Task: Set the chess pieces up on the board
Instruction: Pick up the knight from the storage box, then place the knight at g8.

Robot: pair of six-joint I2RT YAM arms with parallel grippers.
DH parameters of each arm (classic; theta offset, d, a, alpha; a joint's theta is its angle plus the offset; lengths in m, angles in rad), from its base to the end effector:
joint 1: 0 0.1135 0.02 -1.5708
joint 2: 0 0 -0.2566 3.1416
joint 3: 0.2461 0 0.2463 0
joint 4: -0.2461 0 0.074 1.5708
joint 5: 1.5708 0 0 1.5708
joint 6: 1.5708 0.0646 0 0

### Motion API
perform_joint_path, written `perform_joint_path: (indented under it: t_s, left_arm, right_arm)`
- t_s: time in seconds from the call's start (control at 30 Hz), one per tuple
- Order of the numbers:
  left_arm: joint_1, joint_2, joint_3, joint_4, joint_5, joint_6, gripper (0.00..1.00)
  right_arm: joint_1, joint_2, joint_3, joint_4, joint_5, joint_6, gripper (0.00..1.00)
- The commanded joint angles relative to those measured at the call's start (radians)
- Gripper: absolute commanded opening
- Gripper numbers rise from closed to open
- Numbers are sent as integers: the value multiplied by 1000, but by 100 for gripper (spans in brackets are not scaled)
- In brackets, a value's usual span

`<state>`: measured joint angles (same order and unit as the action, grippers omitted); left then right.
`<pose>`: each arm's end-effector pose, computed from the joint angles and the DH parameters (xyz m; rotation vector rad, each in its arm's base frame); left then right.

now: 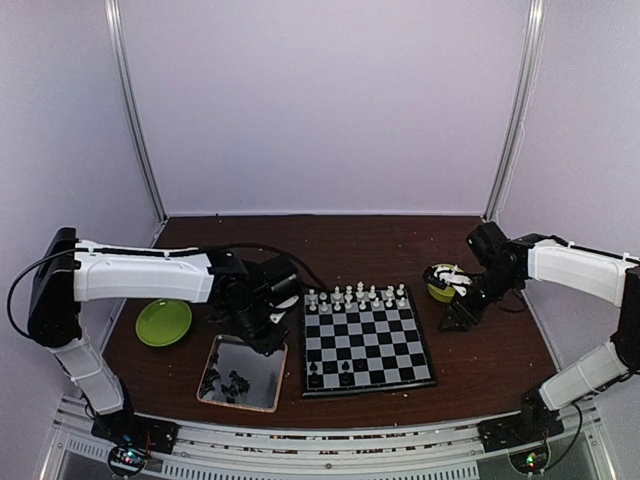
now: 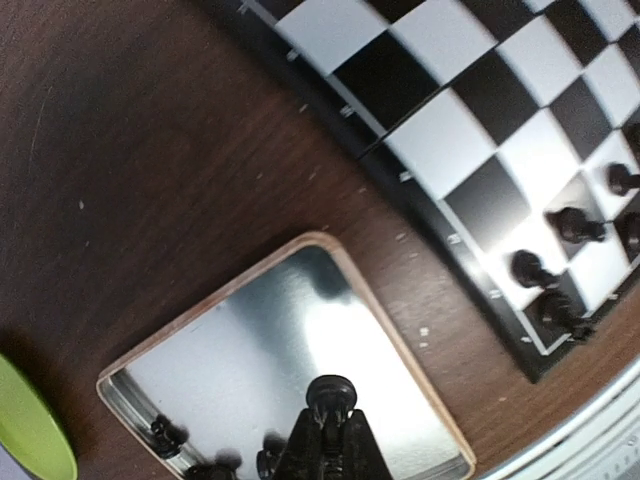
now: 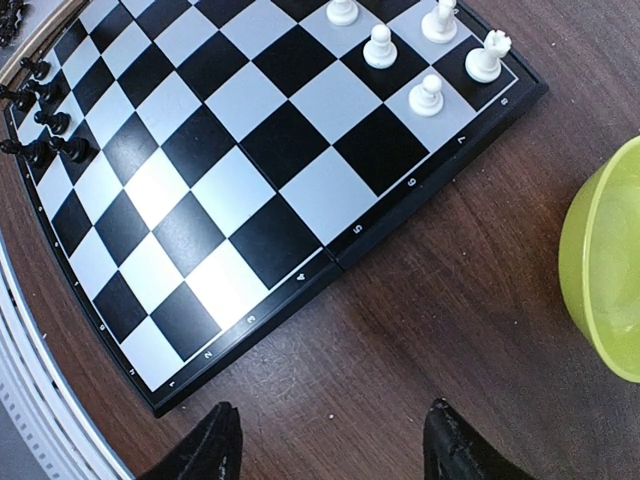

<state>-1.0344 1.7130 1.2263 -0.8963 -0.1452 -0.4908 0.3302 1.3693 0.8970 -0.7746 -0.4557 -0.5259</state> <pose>0.1722 -0.2714 0.1733 0.7609 2.8044 -0.0363 0.2279 0.1082 0.1845 -1.2226 2.4314 0.5842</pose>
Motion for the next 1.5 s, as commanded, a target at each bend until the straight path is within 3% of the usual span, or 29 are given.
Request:
perform_joint_path:
  t_s: [0.0, 0.17, 0.37, 0.7, 1.47]
  left_arm:
    - [-15, -74, 42, 153, 146, 95, 0]
    - [-103, -42, 107, 178, 251, 265, 0]
    - [-205, 98, 253, 34, 200, 403, 0]
    - [-228, 170, 317, -3, 205, 535, 0]
    - [-212, 300, 383, -1, 168, 563, 0]
  right_arm:
    - [9, 7, 25, -11, -9, -7, 62]
    - [9, 7, 26, -13, -11, -8, 62]
    - [10, 7, 26, -13, -11, -8, 63]
    - [11, 6, 28, -15, -11, -9, 63]
    - [13, 11, 25, -16, -5, -11, 63]
